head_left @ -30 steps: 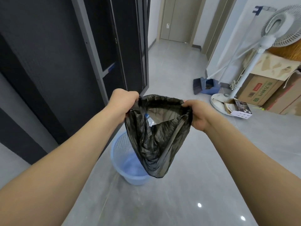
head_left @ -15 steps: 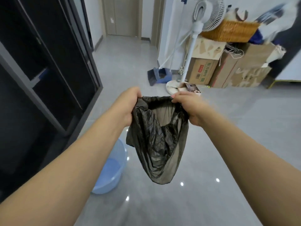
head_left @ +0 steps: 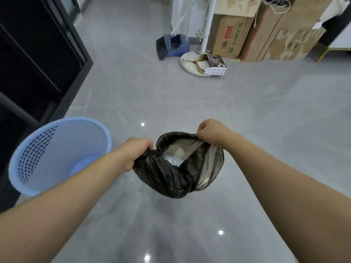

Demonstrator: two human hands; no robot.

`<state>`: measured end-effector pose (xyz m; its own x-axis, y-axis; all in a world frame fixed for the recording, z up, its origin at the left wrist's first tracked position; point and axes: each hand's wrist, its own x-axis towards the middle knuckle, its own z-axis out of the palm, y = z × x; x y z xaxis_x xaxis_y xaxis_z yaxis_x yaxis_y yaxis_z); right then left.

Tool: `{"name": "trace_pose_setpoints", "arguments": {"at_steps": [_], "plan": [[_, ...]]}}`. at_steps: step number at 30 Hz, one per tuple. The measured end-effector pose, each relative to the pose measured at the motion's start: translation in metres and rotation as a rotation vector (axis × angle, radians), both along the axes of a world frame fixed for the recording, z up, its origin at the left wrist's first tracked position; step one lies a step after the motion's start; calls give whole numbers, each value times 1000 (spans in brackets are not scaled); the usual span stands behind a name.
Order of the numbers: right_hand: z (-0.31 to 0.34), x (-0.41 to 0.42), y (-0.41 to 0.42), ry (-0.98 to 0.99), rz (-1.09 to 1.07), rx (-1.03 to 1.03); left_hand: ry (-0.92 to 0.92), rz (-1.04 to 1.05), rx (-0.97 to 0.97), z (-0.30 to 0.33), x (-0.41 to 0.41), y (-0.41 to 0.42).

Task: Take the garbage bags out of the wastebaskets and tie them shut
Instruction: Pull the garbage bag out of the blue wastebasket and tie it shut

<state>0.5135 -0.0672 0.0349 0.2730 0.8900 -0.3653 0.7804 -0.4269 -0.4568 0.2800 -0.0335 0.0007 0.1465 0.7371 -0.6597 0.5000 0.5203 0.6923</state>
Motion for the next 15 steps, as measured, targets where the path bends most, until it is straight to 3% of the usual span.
{"name": "trace_pose_setpoints", "arguments": {"at_steps": [3,7,9,13,15], "plan": [[-7,12,-6,-200,79,-63,190,-136,21,-8,-5,-5],[-10,18,-12,-460,155,-129,724,-573,291,9,-11,-1],[-7,20,-14,-566,177,-166,887,-702,306,28,-15,0],[2,28,-21,-659,92,-141,1028,-984,188,63,-18,1],[8,29,-23,-696,67,-137,1027,-1028,153,81,-18,-1]]}}
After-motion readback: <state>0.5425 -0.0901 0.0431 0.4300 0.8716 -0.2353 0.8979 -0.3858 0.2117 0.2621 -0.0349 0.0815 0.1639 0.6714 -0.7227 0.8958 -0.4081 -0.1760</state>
